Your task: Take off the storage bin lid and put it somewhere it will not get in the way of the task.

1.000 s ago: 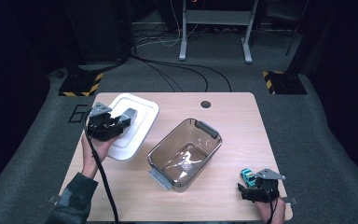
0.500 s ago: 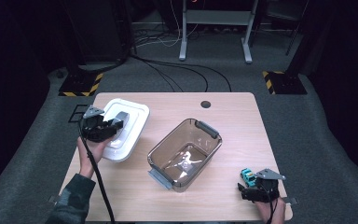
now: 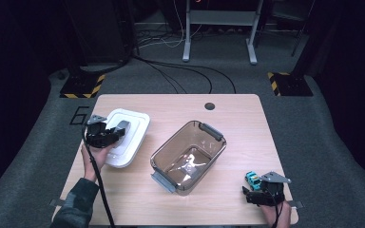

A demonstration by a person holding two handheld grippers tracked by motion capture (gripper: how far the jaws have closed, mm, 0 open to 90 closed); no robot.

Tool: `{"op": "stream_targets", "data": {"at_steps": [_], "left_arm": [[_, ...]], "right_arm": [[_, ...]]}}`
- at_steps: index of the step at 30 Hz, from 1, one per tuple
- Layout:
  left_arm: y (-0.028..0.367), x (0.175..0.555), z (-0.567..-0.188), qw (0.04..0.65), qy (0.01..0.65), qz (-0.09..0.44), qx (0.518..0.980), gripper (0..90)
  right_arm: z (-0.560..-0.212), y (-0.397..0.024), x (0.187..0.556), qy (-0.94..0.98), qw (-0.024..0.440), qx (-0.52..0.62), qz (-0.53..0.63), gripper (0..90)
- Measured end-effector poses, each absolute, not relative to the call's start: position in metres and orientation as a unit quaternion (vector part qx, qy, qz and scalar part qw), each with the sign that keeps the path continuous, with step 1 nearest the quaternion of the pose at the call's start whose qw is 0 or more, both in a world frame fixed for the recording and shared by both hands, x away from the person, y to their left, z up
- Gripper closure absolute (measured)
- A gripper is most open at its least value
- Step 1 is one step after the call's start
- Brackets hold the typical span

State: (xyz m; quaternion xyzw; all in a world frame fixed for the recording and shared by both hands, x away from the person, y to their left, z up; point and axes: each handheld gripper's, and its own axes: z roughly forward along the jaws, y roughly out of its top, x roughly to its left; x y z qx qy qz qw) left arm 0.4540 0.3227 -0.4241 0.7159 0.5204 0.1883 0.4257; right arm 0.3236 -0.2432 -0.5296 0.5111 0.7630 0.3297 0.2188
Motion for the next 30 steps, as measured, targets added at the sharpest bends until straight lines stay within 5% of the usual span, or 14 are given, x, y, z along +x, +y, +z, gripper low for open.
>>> {"op": "stream_targets", "data": {"at_steps": [30], "left_arm": [[0.334,0.48,-0.495,0.397,0.549,0.158,0.718,67.7]], "right_arm": [[-0.53,-0.243,0.324,0.763,0.219,0.511,0.33,4.2]]}}
